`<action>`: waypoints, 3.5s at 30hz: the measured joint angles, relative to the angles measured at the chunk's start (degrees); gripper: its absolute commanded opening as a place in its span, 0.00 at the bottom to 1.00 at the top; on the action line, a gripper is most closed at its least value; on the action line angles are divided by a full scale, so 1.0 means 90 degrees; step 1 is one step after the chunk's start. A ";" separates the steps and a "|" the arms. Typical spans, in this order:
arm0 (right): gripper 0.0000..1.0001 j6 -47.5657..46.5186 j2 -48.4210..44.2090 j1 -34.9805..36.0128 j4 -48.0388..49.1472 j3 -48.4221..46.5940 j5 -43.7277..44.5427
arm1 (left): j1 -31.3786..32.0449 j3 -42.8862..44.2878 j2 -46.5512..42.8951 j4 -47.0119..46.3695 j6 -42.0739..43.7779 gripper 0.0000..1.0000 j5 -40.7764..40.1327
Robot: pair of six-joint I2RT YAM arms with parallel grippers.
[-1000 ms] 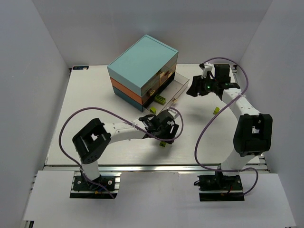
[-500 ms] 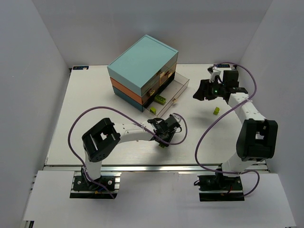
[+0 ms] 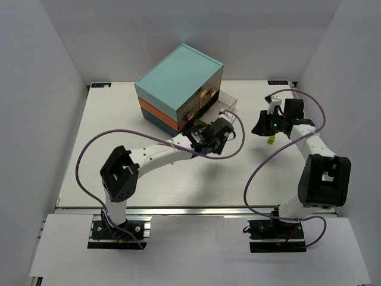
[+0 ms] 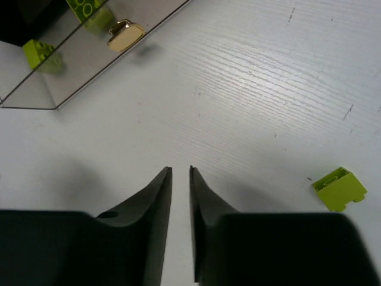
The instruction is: Sort the legos into containers by color
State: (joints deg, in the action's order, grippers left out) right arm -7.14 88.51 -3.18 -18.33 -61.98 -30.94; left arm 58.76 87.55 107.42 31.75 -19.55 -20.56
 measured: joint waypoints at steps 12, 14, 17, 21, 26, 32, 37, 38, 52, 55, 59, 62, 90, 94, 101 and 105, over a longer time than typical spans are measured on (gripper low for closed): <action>0.60 -0.0245 -0.0214 -0.0102 -0.0032 0.0228 0.0325 | -0.1236 0.2033 0.1299 0.0022 0.1020 0.25 -0.1175; 0.66 -0.0274 -0.0236 -0.0109 -0.0022 0.0287 0.0391 | -0.1372 0.2152 0.1632 0.0119 0.1069 0.53 -0.1180; 0.69 -0.0304 -0.0236 -0.0124 -0.0068 0.0318 0.0505 | -0.1486 0.2288 0.1979 0.0308 0.1110 0.74 -0.1197; 0.70 -0.0294 -0.0236 -0.0153 -0.0073 0.0318 0.0806 | -0.1525 0.2645 0.2212 0.0568 0.1069 0.79 -0.1154; 0.69 -0.0253 -0.0117 -0.0158 -0.0058 0.0306 0.1537 | -0.1518 0.3116 0.2188 0.0639 0.1030 0.76 -0.1027; 0.66 -0.0223 0.0644 -0.0158 -0.0049 0.0085 0.2640 | -0.1520 0.2108 0.1025 0.0304 0.0692 0.36 -0.0134; 0.63 -0.0151 0.1083 -0.0163 -0.0075 -0.0126 0.3291 | -0.1469 0.0036 -0.1001 -0.0350 0.0223 0.42 0.0539; 0.62 -0.0131 0.1103 -0.0163 -0.0075 -0.0136 0.3385 | -0.1464 -0.0367 -0.1394 -0.0454 0.0092 0.46 0.0622; 0.00 -0.0121 0.1826 -0.0163 0.0107 -0.0641 0.3308 | -0.1433 -0.4447 -0.4867 -0.1037 -0.1996 0.53 0.0826; 0.00 -0.0386 0.1814 -0.0138 0.0095 -0.0787 0.2484 | -0.1433 -0.4869 -0.5391 -0.1095 -0.2329 0.55 0.0789; 0.00 -0.0882 0.1634 0.0078 0.0056 -0.1069 0.0828 | -0.1433 -0.5442 -0.5892 -0.1081 -0.2749 0.58 0.0724; 0.00 -0.1030 0.1501 0.0534 0.0228 -0.1404 -0.0078 | -0.1433 -0.5787 -0.6054 -0.1037 -0.2987 0.63 0.0716; 0.00 -0.0401 0.1564 0.1775 0.0962 -0.1994 0.0675 | -0.1440 -0.6096 -0.6309 -0.0920 -0.3521 0.34 0.0709; 0.00 -0.0410 0.1596 0.1758 0.0843 -0.1766 0.1603 | -0.1455 -0.6139 -0.6314 -0.0950 -0.3495 0.18 0.0704; 0.00 0.0117 0.3160 0.1804 0.0243 -0.2327 0.2123 | -0.1469 -0.6135 -0.6314 -0.0894 -0.3422 0.38 0.0685; 0.00 0.0415 0.3823 0.1868 0.0328 -0.2953 0.1836 | -0.1469 -0.6093 -0.6326 -0.0746 -0.3475 0.46 0.0651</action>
State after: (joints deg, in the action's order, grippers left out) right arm -3.40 122.91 13.63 -15.38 -88.55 -14.41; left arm 45.54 32.71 50.48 25.04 -50.83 -14.70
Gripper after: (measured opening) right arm 0.013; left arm 0.443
